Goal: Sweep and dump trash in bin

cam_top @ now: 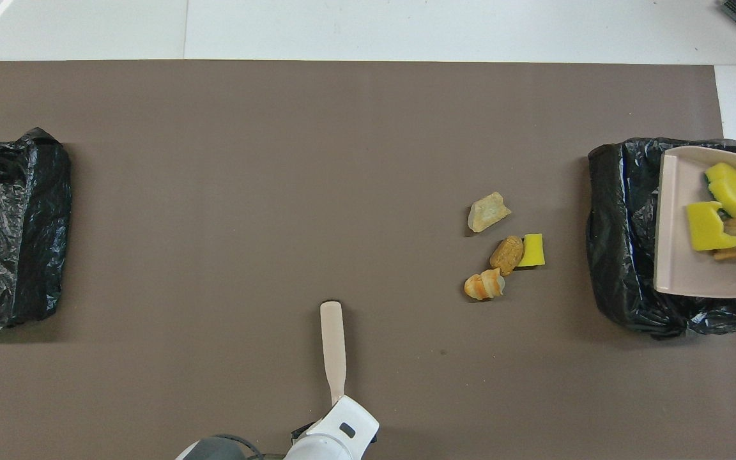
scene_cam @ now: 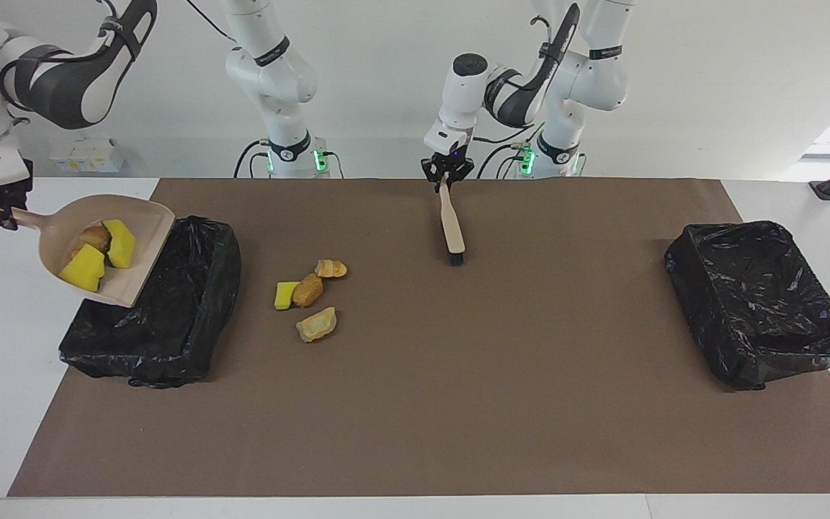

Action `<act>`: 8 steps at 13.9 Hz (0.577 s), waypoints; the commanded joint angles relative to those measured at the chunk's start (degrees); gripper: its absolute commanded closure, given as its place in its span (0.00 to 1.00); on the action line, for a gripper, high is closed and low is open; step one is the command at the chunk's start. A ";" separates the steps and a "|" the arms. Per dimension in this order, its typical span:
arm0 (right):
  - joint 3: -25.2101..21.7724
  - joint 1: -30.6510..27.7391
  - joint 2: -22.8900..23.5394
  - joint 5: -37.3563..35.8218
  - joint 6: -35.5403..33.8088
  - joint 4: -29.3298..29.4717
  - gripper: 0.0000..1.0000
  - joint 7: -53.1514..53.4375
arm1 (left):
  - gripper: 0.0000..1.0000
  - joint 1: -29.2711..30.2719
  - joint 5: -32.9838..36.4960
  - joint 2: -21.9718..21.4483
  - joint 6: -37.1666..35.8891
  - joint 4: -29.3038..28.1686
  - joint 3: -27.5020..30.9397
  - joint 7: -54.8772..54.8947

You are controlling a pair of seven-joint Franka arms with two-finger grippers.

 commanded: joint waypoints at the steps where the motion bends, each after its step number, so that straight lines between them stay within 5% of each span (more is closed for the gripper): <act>1: 0.74 -0.55 -0.11 -6.74 5.12 -3.44 1.00 -1.81 | 0.75 1.24 -1.05 -0.64 1.28 -1.63 0.14 1.05; 4: 0.74 -0.55 -0.46 -14.83 10.31 -7.85 1.00 0.48 | 0.00 4.57 -0.96 1.64 0.31 0.91 0.23 3.59; 8: 0.83 0.94 -0.46 -20.55 11.46 -8.03 1.00 2.58 | 0.00 12.47 -0.96 3.76 -10.03 8.81 0.23 14.31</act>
